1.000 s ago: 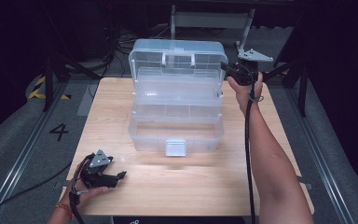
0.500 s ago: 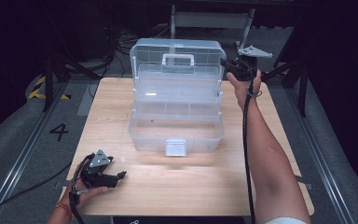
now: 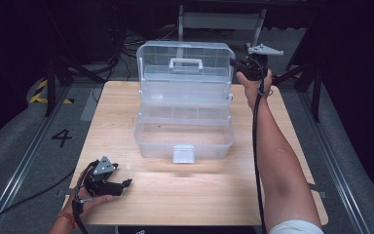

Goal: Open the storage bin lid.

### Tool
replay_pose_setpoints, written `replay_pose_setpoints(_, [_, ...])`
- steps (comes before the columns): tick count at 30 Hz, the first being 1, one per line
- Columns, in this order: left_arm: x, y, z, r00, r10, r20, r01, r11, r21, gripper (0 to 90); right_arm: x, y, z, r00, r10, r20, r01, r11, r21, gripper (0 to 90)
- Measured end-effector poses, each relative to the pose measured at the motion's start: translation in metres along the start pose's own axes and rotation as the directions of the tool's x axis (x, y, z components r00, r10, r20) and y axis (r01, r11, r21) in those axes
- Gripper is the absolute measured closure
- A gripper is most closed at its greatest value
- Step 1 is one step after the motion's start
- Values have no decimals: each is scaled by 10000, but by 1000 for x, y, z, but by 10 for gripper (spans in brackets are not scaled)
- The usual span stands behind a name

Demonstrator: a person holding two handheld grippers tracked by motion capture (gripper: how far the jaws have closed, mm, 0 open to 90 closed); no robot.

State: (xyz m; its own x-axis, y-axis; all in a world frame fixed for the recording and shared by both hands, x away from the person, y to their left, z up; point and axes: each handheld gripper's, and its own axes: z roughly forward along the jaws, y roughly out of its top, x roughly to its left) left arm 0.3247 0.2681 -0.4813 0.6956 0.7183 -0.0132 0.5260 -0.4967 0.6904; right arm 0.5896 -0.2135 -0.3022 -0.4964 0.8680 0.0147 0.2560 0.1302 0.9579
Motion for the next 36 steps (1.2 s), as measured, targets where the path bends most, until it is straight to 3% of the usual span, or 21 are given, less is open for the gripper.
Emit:
replay_pose_setpoints(17, [0,0,0,10000,-29,0,29,10000,19,198,-5,2,8,9999,162,-52,-161,9997,189,802])
replay_pose_setpoints(20, [0,0,0,10000,-30,-43,30,10000,-25,198,-5,4,9,10000,13,-17,-12,9996,297,800])
replay_pose_setpoints(36, [-1,1,0,9999,-46,-123,47,9999,88,192,-13,10,19,9996,207,-194,-188,9955,929,794])
